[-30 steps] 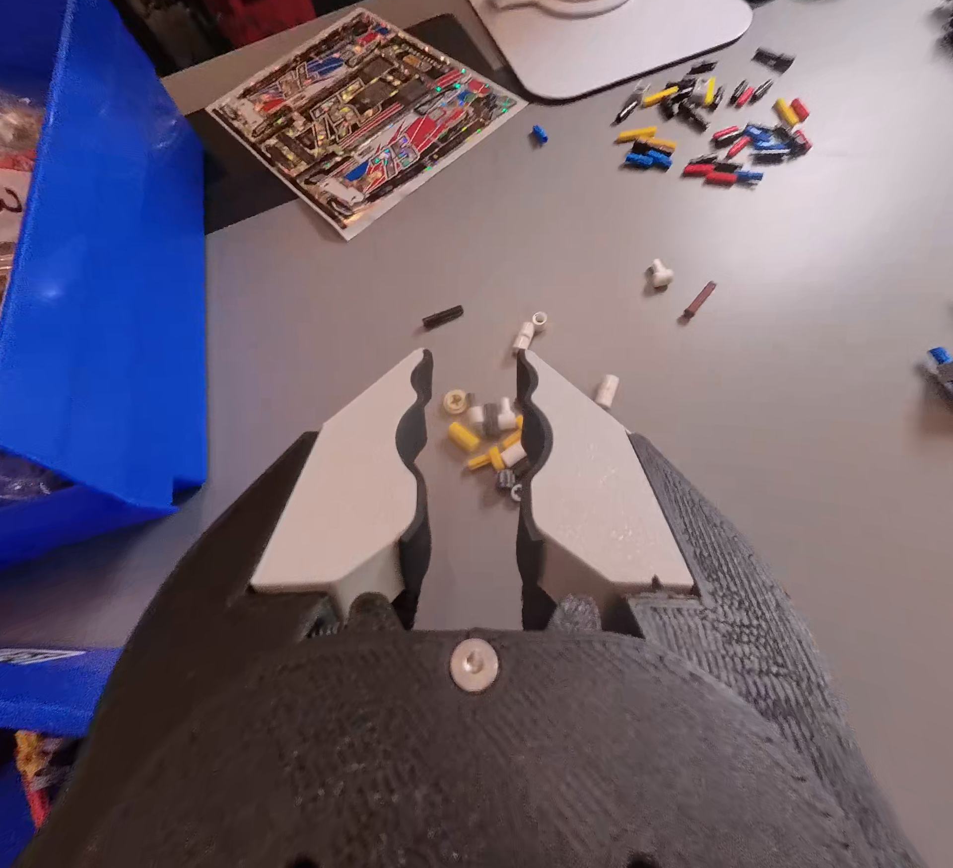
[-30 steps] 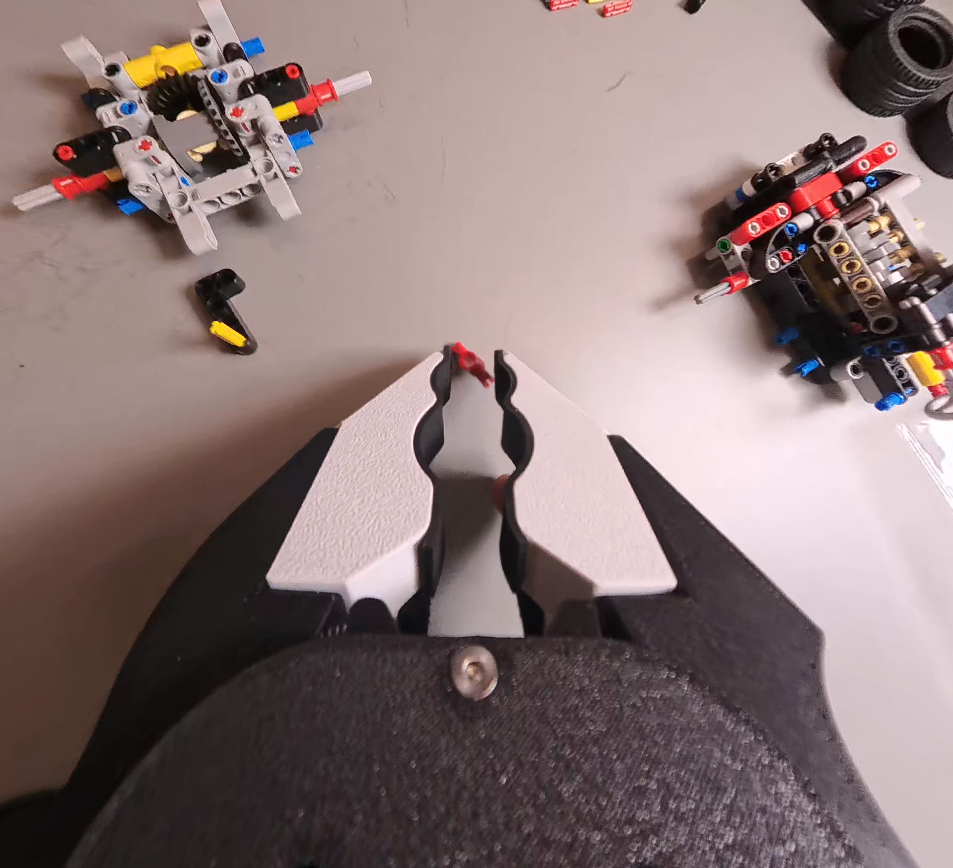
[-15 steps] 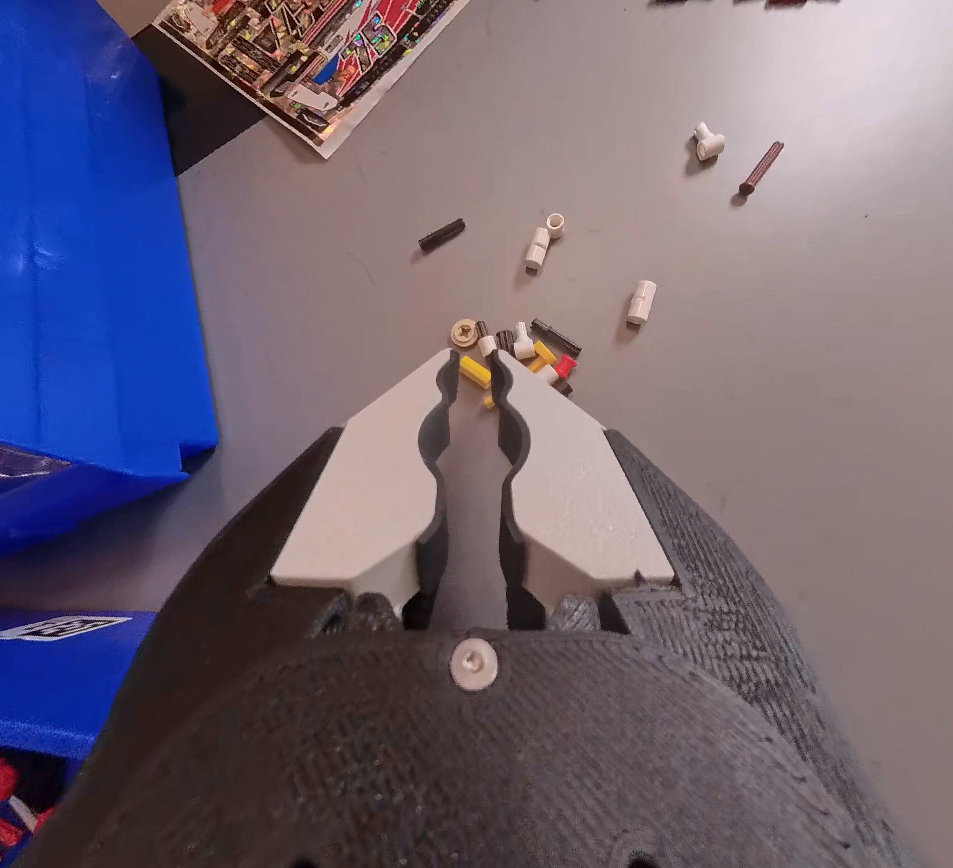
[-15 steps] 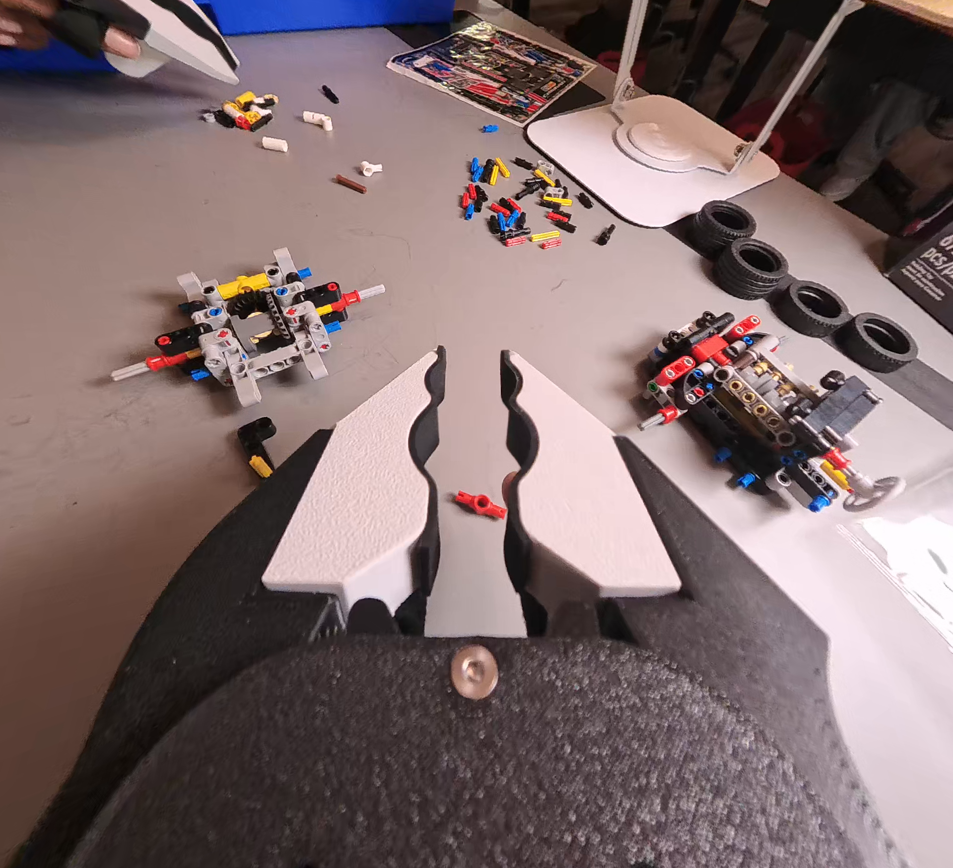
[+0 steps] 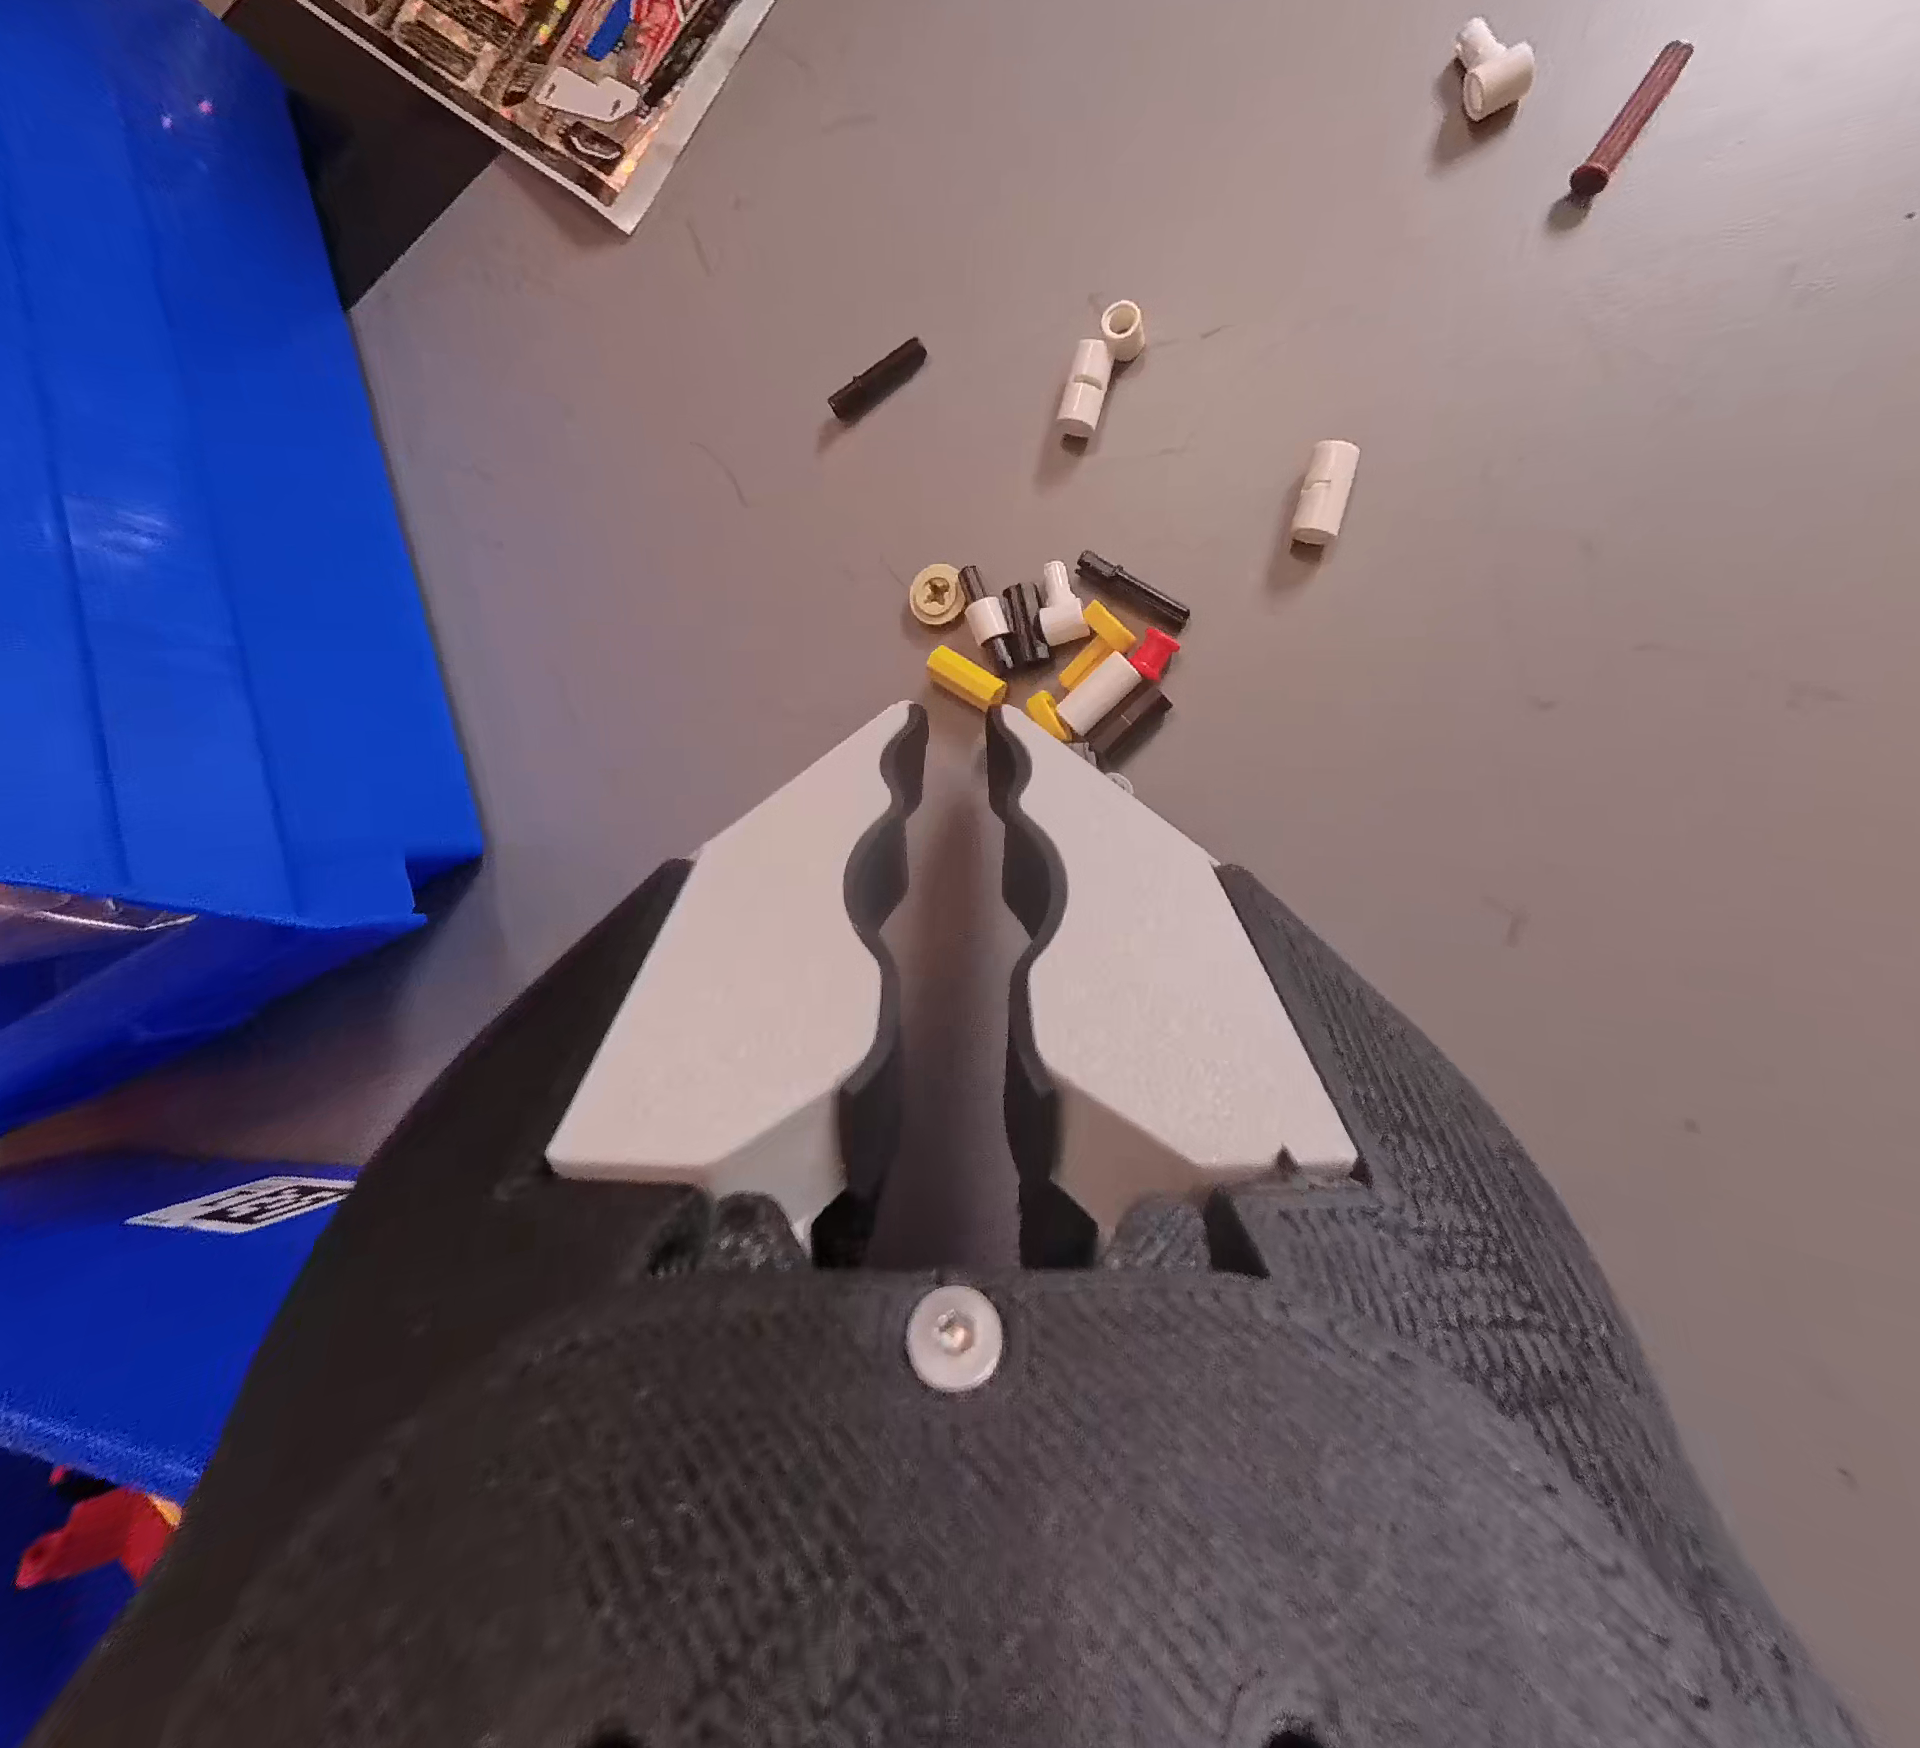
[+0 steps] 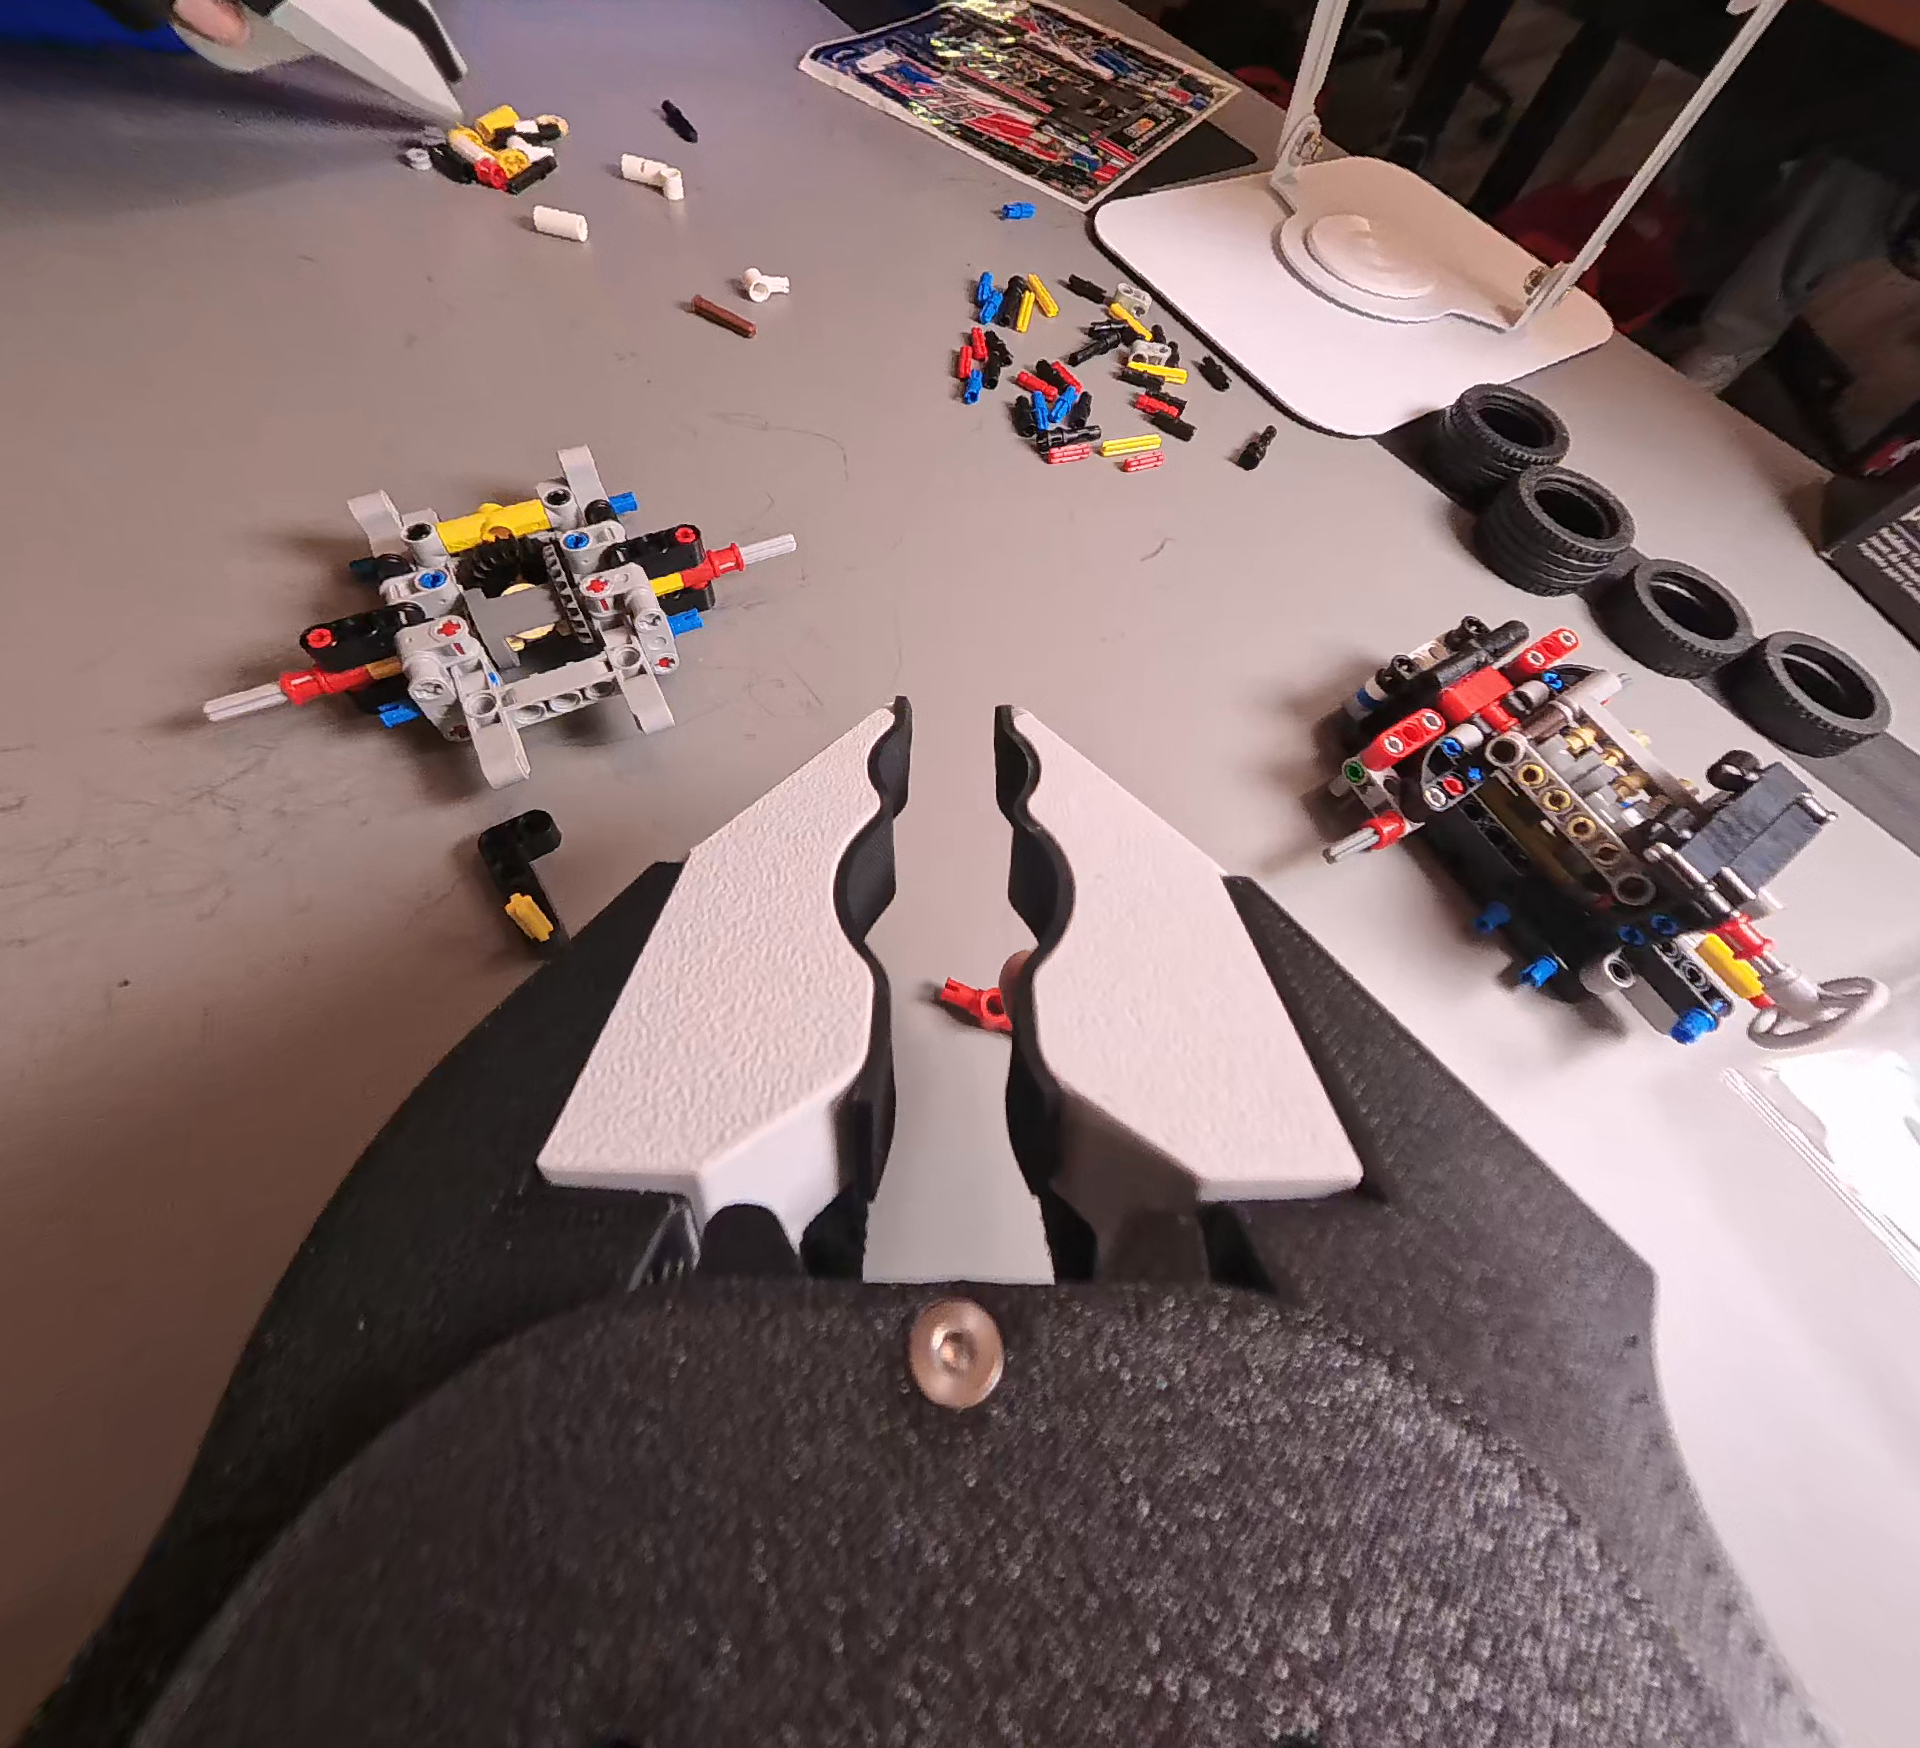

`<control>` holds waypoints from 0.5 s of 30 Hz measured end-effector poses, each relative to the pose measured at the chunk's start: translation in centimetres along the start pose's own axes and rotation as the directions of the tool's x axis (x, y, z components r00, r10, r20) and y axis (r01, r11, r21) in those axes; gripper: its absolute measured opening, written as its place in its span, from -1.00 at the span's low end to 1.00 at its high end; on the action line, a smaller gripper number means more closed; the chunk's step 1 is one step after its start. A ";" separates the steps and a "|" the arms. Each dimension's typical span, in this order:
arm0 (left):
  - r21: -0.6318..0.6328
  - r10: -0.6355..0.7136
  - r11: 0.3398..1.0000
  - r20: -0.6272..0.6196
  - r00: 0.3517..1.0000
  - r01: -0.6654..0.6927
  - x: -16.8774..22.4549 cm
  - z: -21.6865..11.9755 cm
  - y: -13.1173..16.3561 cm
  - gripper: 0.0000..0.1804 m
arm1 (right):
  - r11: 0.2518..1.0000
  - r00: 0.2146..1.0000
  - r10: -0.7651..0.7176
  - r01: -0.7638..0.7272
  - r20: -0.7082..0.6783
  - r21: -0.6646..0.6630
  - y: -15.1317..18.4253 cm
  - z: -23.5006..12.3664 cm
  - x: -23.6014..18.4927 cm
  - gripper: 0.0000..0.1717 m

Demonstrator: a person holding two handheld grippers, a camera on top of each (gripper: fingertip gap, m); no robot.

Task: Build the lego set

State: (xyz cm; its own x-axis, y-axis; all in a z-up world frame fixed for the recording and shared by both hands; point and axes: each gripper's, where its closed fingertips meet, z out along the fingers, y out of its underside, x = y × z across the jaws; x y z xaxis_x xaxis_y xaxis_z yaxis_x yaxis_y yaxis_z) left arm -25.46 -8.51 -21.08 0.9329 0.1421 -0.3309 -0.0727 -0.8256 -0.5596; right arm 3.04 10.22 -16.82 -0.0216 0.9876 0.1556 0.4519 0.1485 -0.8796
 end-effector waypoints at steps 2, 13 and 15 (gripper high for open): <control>-0.006 0.008 1.000 -0.027 1.000 -0.008 0.5 0.0 0.1 -0.86 | 1.000 1.000 -0.006 0.006 -0.003 -0.001 0.0 0.0 0.0 -0.84; 0.077 -0.048 0.996 -0.002 0.999 0.048 -0.5 0.7 -1.4 -1.00 | 1.000 1.000 -0.024 0.024 -0.011 -0.006 0.0 0.0 -0.1 -0.86; 0.070 -0.071 0.995 -0.014 0.997 0.071 -0.5 0.8 -1.5 -0.94 | 1.000 1.000 -0.022 0.022 -0.011 -0.006 -0.1 0.0 -0.2 -0.86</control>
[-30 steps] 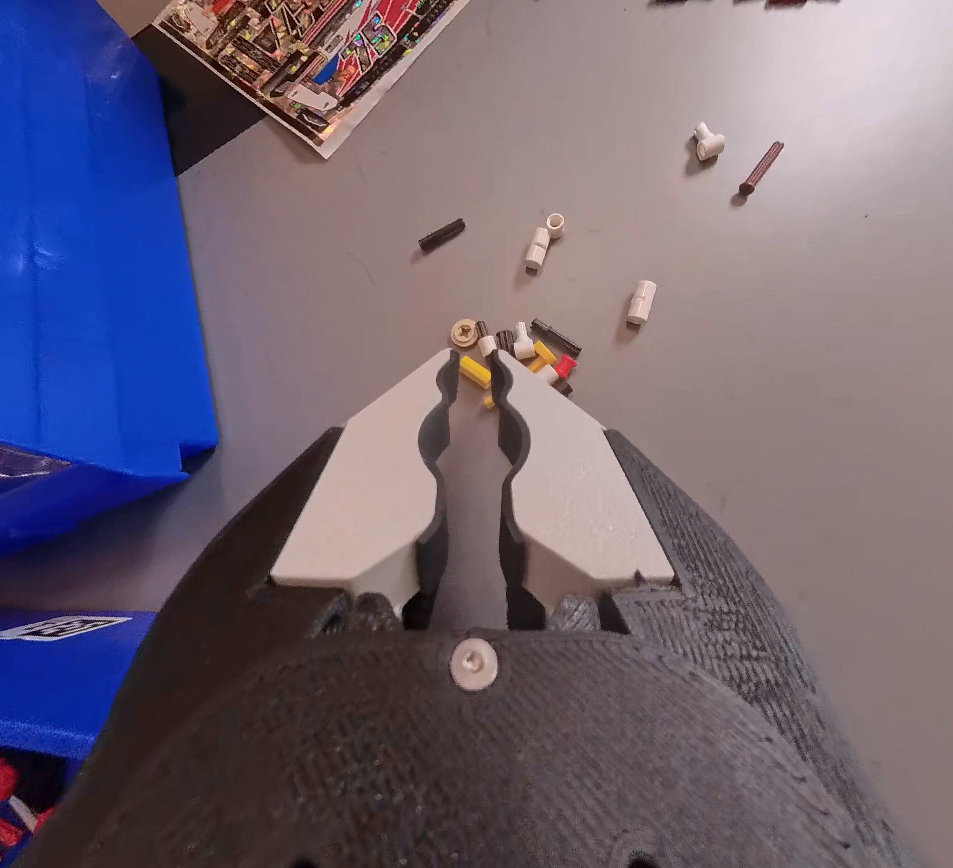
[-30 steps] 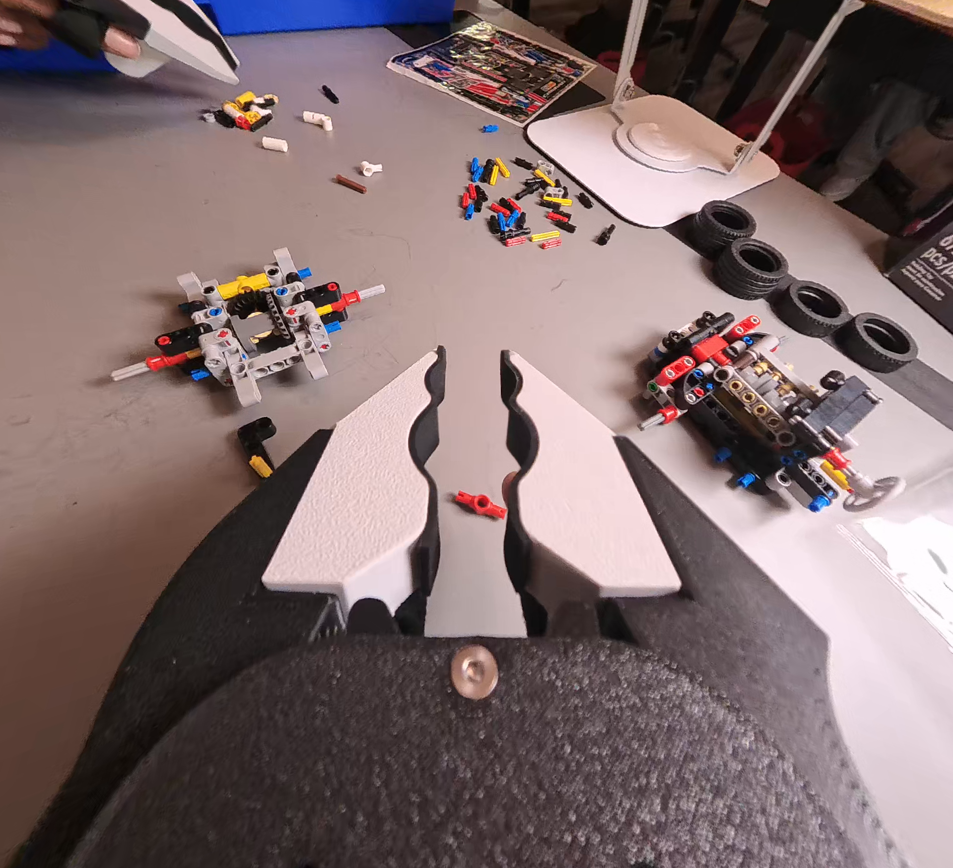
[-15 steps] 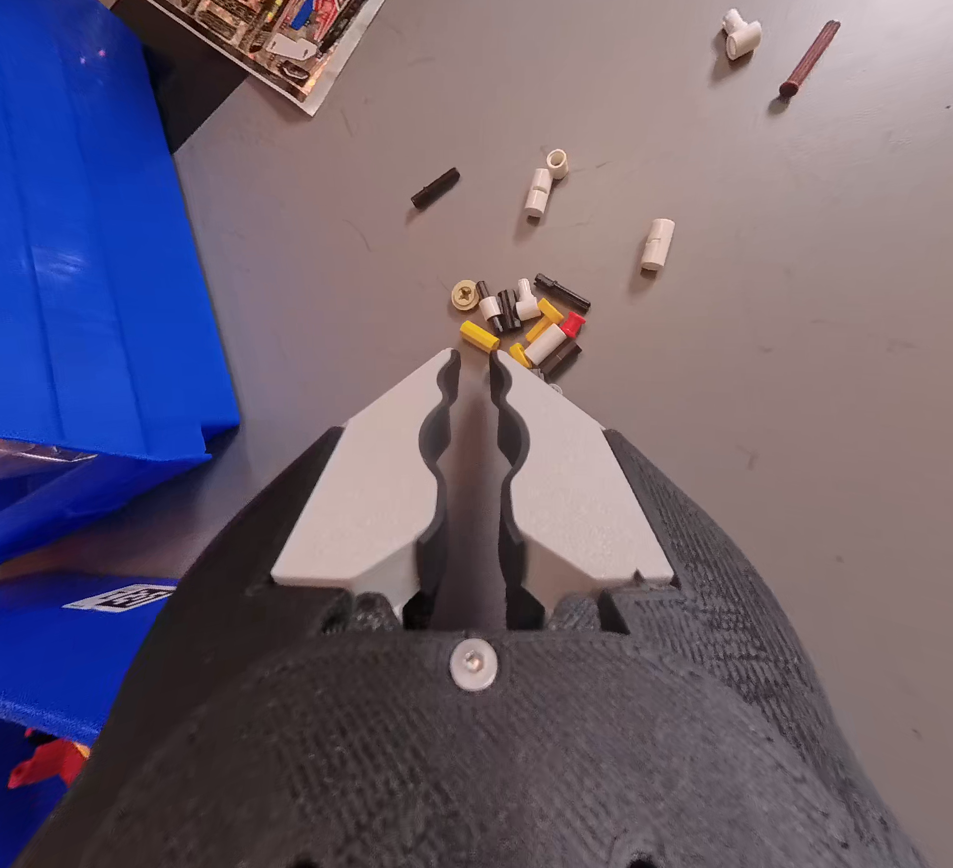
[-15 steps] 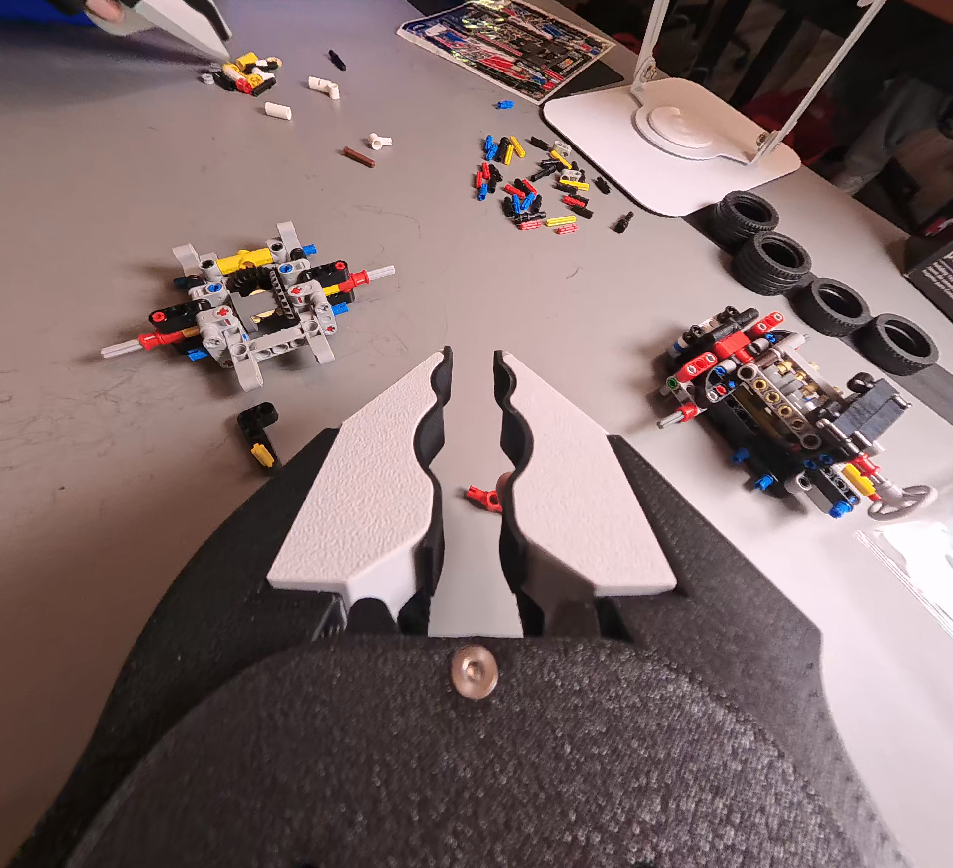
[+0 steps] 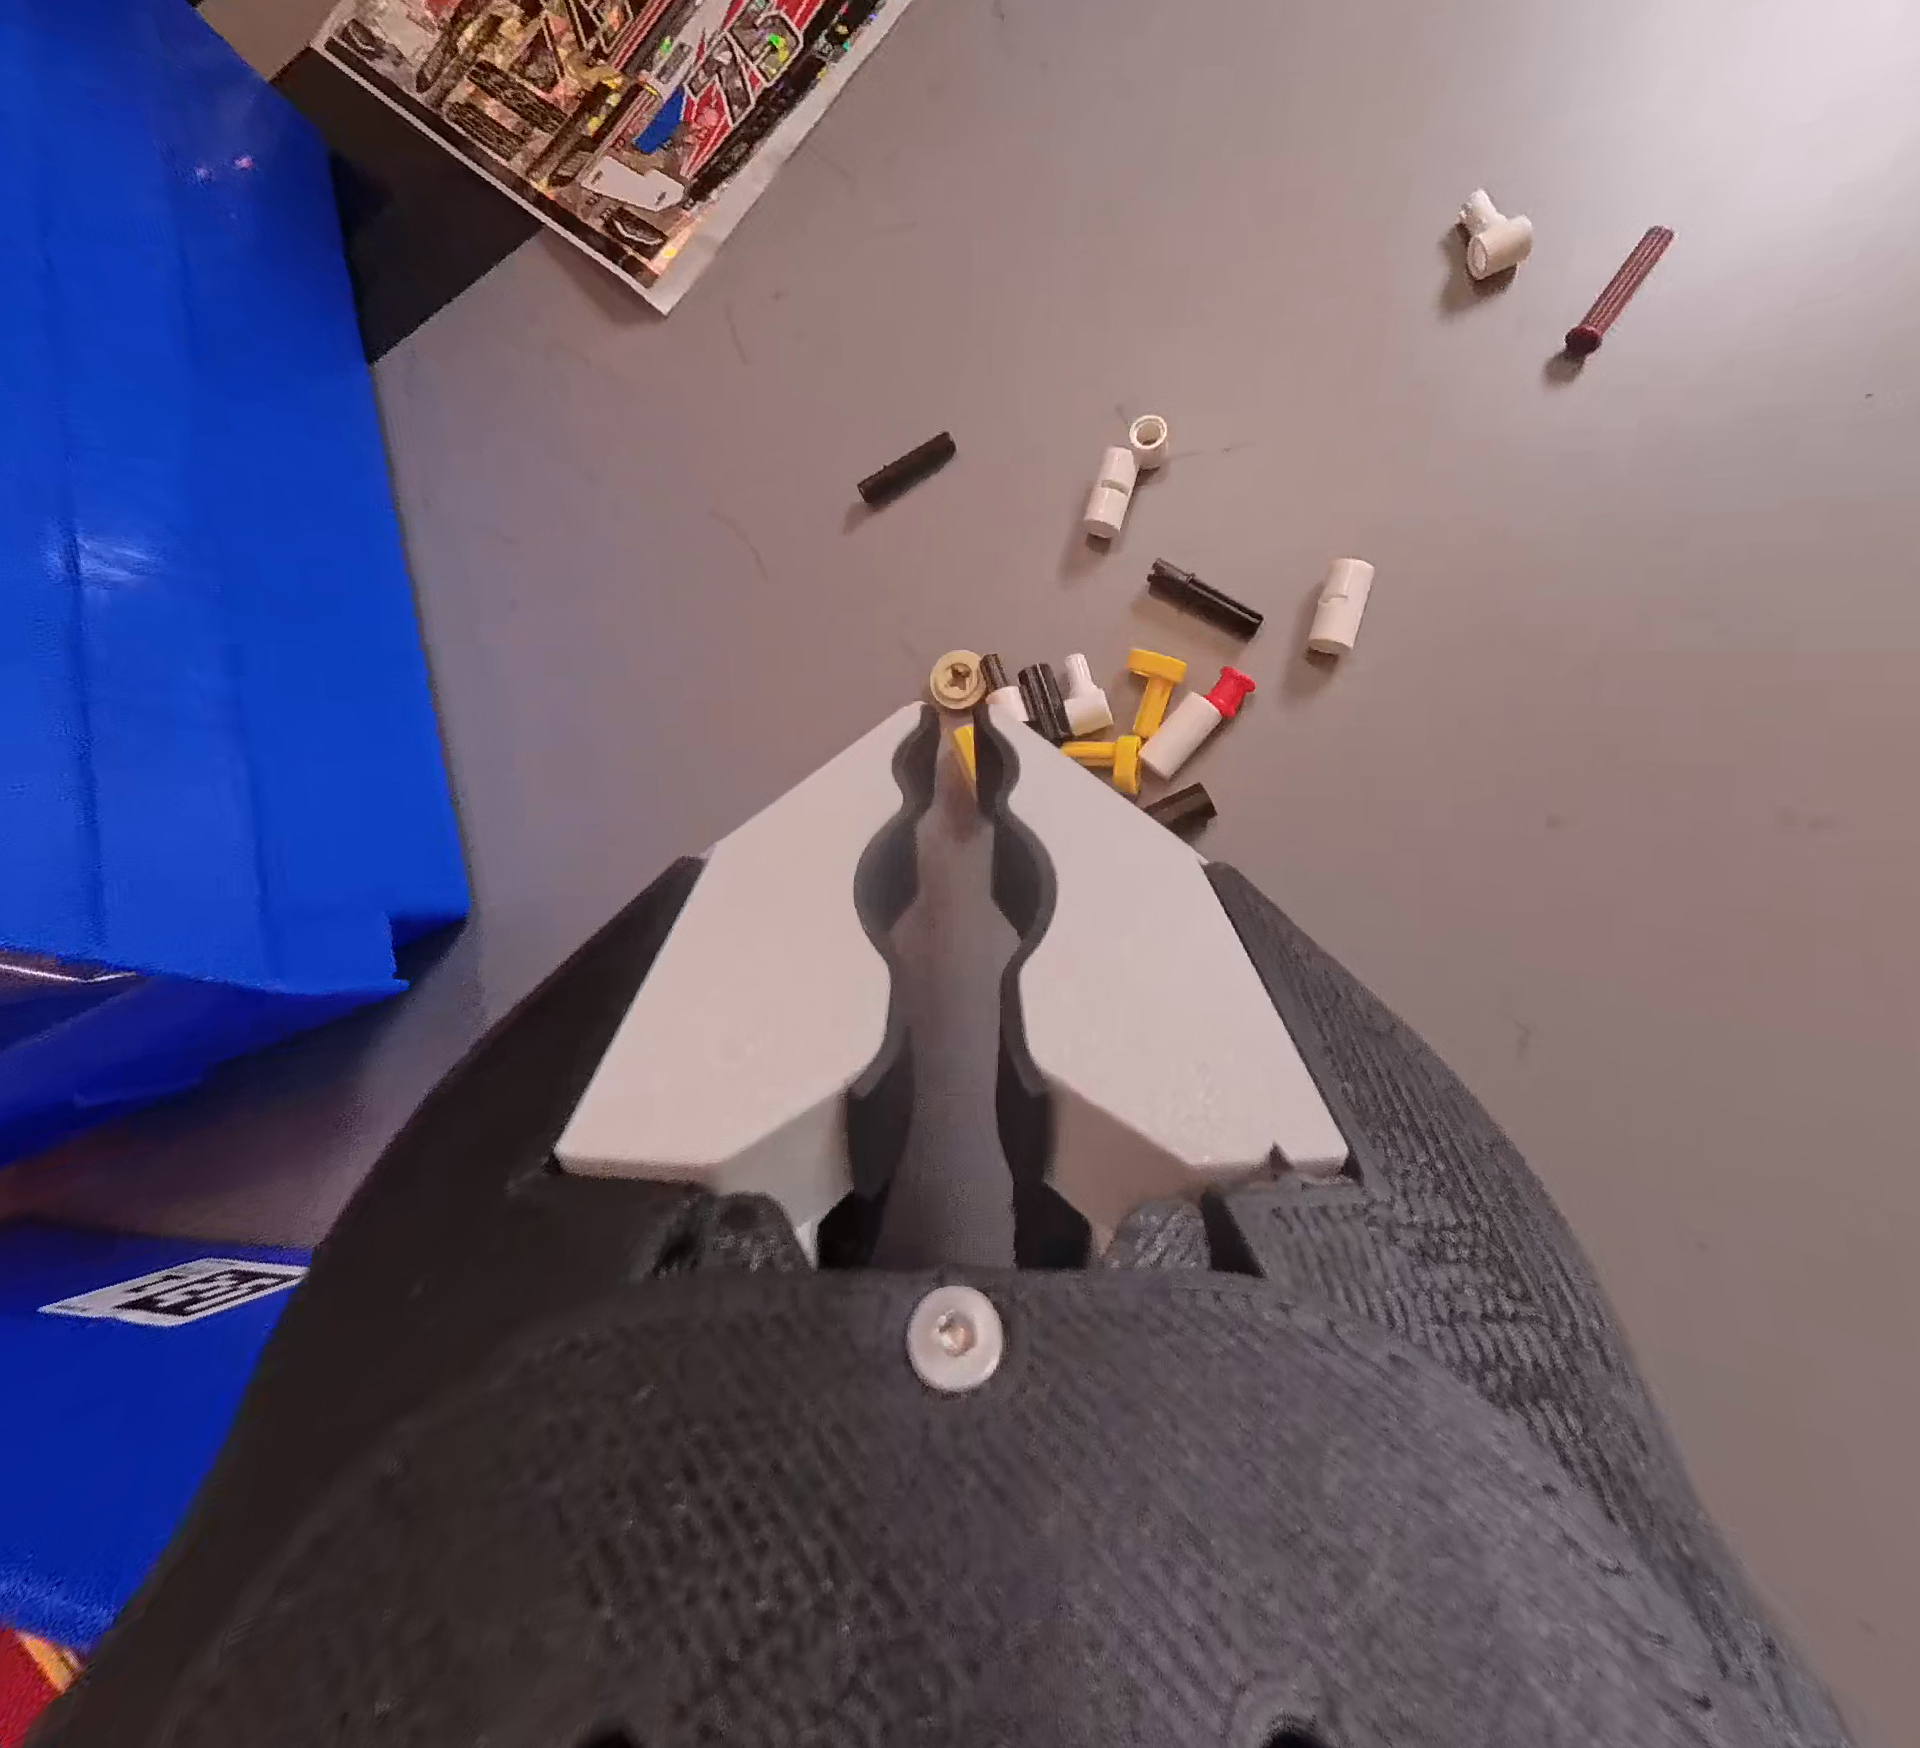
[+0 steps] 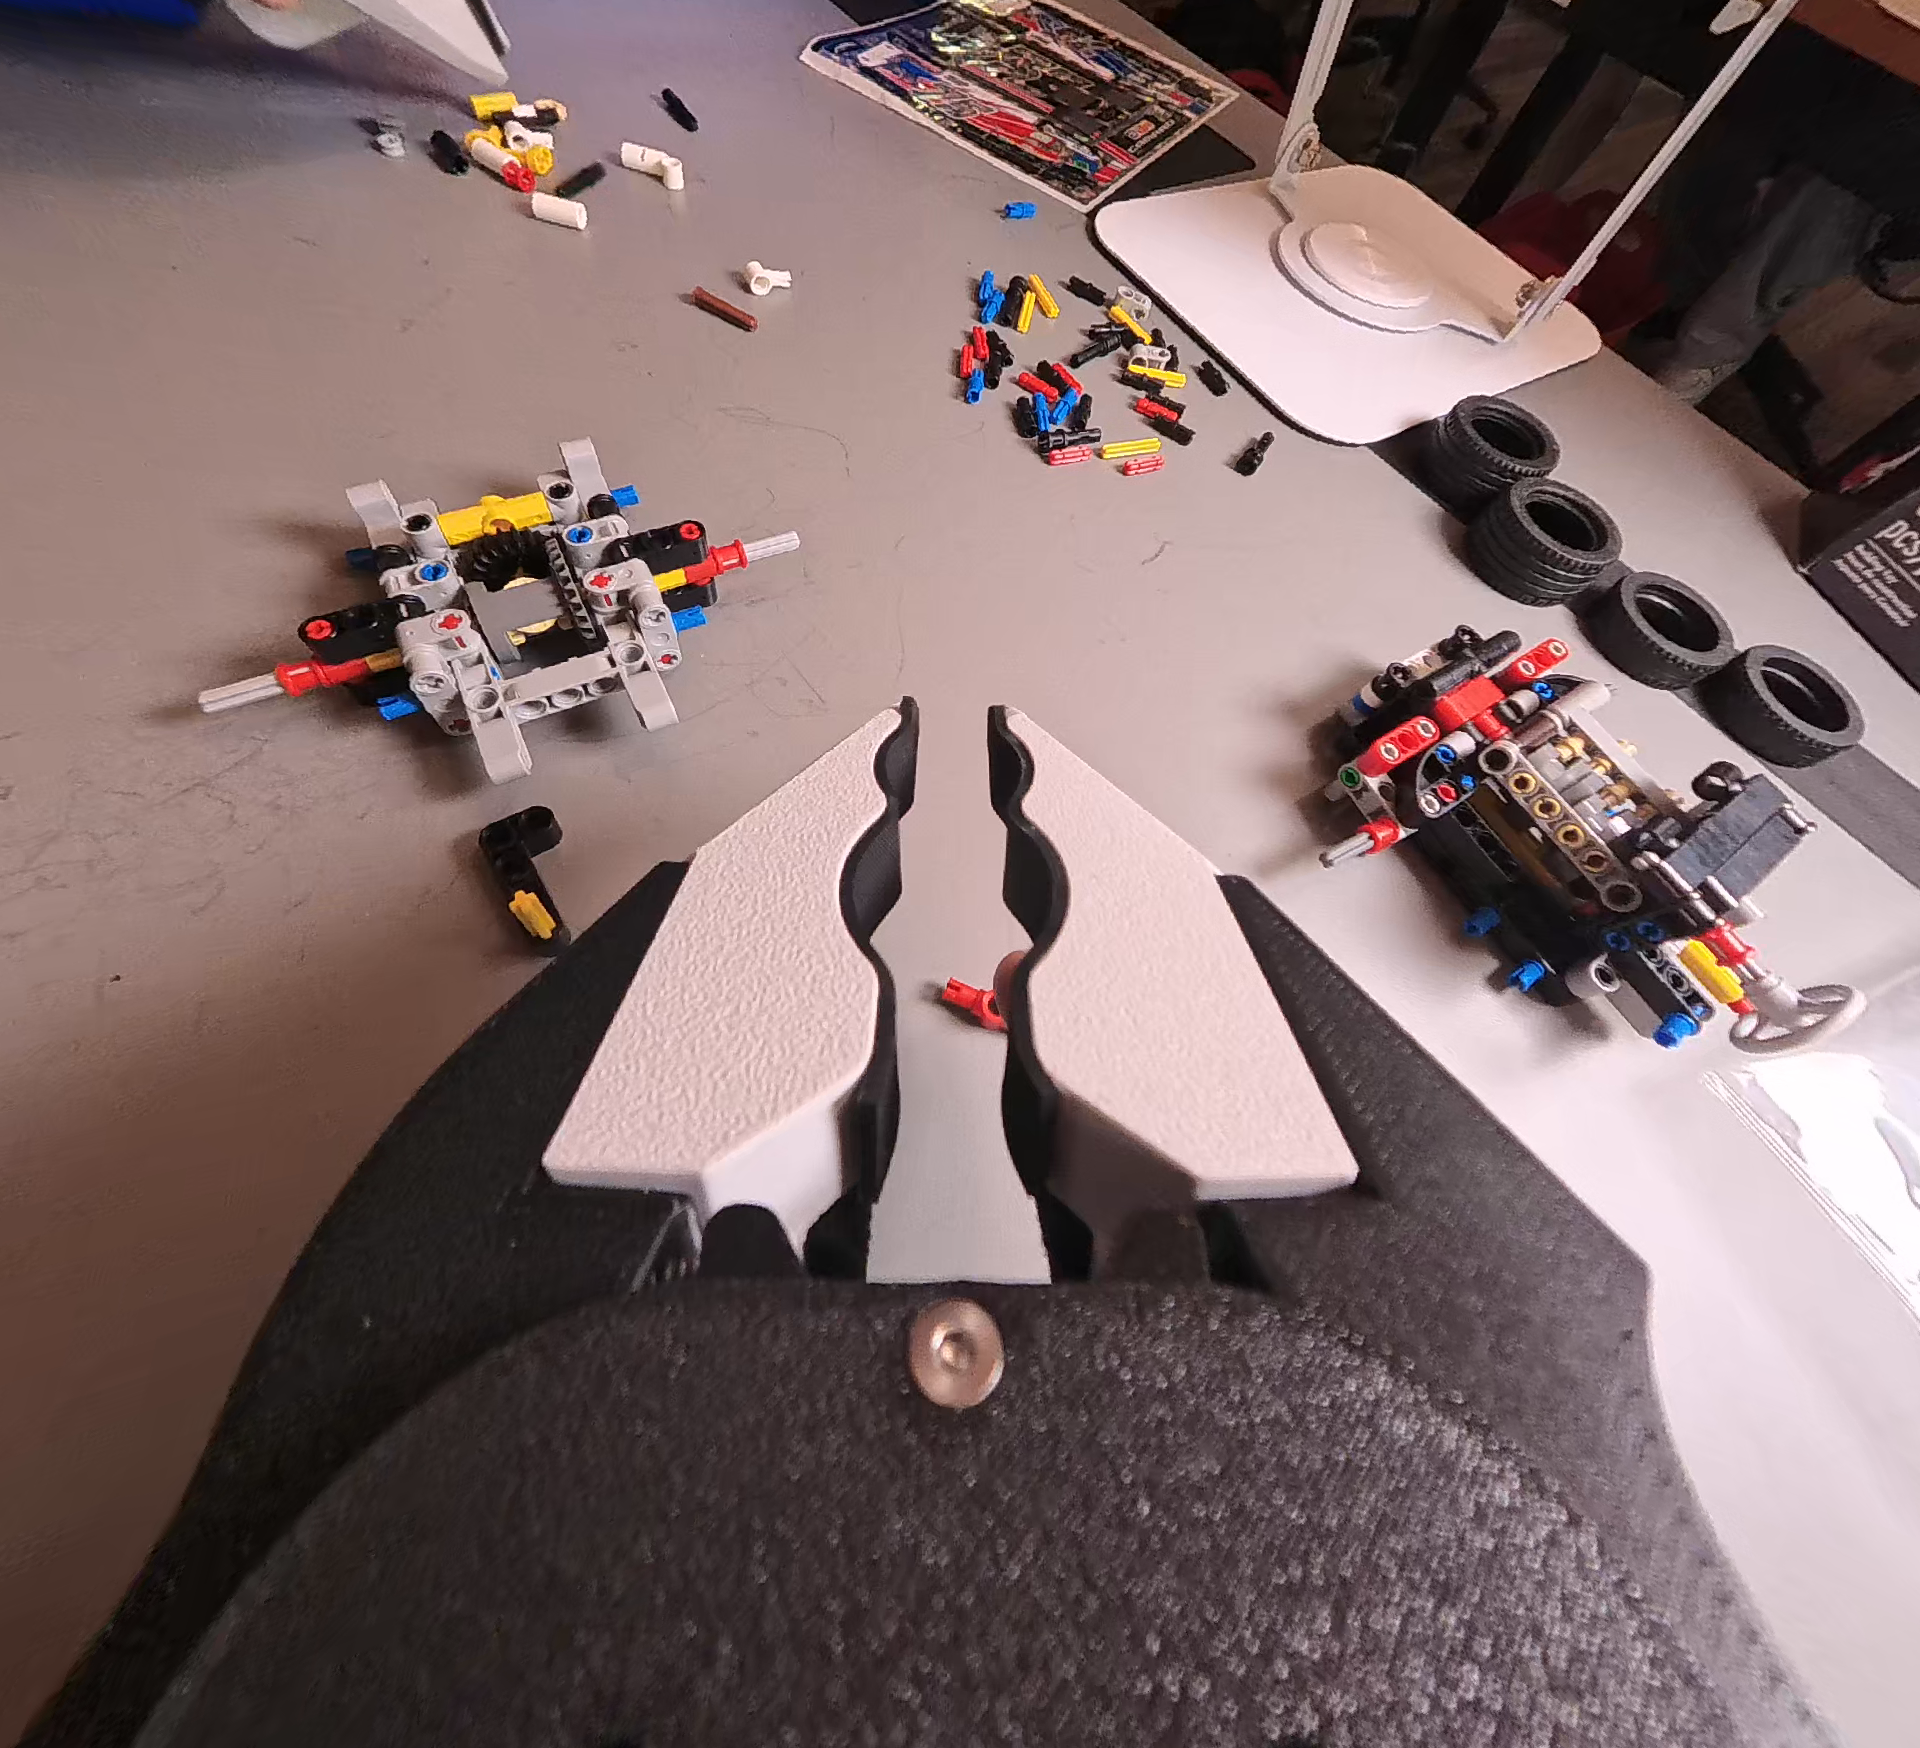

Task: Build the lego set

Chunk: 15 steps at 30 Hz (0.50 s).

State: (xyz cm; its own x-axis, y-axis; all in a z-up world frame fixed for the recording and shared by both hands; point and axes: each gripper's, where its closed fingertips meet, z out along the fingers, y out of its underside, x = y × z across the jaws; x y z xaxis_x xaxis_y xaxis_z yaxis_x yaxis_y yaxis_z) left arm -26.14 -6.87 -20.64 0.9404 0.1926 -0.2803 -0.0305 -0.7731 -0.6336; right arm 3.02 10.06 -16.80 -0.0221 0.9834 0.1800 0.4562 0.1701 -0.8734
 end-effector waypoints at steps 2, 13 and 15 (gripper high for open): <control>-0.017 -0.008 1.000 -0.020 1.000 0.008 0.3 0.4 0.2 -0.87 | 1.000 1.000 -0.001 0.001 0.002 -0.003 0.1 0.1 -0.1 -0.86; -0.031 0.023 0.999 -0.027 0.999 -0.024 0.7 1.2 0.4 -0.94 | 1.000 1.000 -0.021 0.021 -0.005 -0.014 0.3 0.0 0.0 -0.88; -0.013 0.027 1.000 -0.026 0.999 -0.027 0.7 1.0 0.1 -0.94 | 1.000 1.000 -0.023 0.023 -0.010 -0.011 0.2 0.0 0.0 -0.88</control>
State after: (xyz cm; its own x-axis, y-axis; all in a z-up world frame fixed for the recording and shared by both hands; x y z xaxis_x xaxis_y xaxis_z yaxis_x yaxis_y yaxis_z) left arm -25.79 -6.21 -21.64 0.9476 0.1560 -0.2786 -0.0517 -0.7860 -0.6161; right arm 3.15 10.13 -16.98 -0.0239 0.9787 0.2041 0.4652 0.1916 -0.8642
